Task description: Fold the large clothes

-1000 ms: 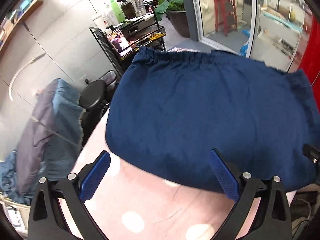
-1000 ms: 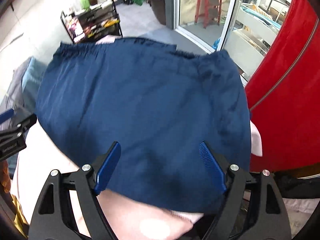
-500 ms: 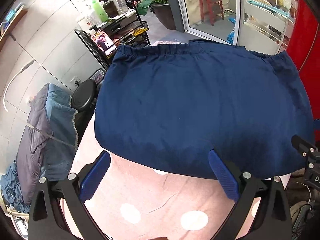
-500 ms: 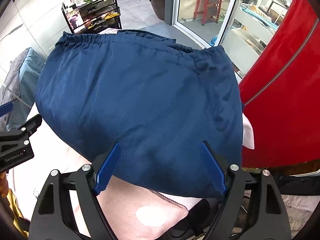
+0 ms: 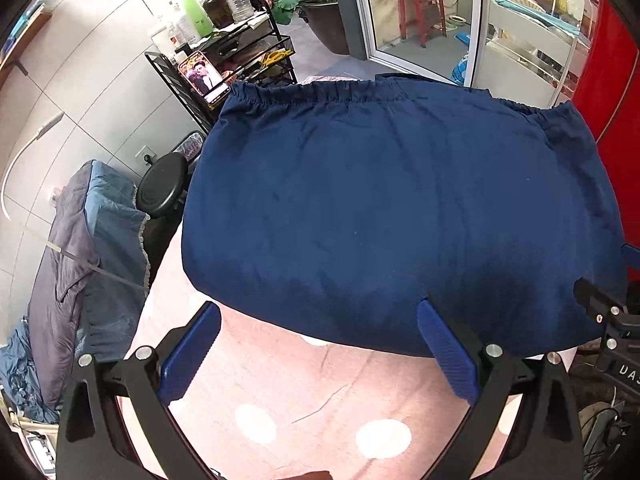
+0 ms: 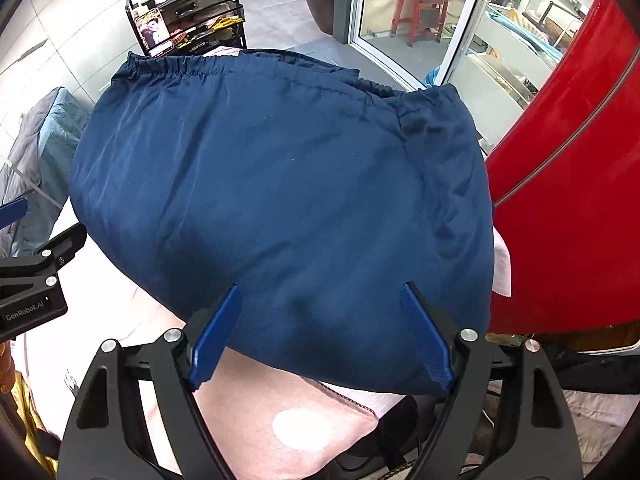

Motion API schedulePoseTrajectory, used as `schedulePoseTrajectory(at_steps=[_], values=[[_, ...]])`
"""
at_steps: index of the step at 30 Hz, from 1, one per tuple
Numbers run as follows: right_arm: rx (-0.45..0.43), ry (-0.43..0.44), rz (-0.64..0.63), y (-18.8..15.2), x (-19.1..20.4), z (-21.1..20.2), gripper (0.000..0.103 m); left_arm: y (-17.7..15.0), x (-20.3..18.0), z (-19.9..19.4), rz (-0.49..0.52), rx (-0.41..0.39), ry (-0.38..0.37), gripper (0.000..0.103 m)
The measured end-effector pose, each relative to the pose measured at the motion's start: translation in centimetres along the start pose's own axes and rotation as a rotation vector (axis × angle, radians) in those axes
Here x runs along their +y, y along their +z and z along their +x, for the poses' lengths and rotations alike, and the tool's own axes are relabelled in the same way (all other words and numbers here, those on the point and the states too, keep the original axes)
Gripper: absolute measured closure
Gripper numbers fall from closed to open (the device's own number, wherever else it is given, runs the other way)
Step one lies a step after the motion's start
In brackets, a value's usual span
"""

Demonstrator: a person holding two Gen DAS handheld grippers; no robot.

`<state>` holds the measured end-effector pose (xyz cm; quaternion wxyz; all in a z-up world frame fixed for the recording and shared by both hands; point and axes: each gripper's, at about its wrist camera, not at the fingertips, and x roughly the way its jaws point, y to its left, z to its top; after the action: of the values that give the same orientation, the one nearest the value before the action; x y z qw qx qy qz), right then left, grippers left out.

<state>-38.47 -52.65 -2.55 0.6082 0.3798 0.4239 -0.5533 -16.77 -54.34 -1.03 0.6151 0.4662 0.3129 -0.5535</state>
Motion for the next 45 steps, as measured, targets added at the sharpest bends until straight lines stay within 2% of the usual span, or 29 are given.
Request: schedulePoseTrajectory(at_steps=[39,45], values=[[-0.002,-0.001,-0.029,-0.61,0.87,-0.7,0.023,-0.07,0.79,-0.51,-0.034,0.003,0.005,0.006],[-0.007,-0.005,-0.031,-0.63,0.9,-0.71,0.023,-0.1,1.02,-0.45,-0.059,0.0,-0.015,0.006]])
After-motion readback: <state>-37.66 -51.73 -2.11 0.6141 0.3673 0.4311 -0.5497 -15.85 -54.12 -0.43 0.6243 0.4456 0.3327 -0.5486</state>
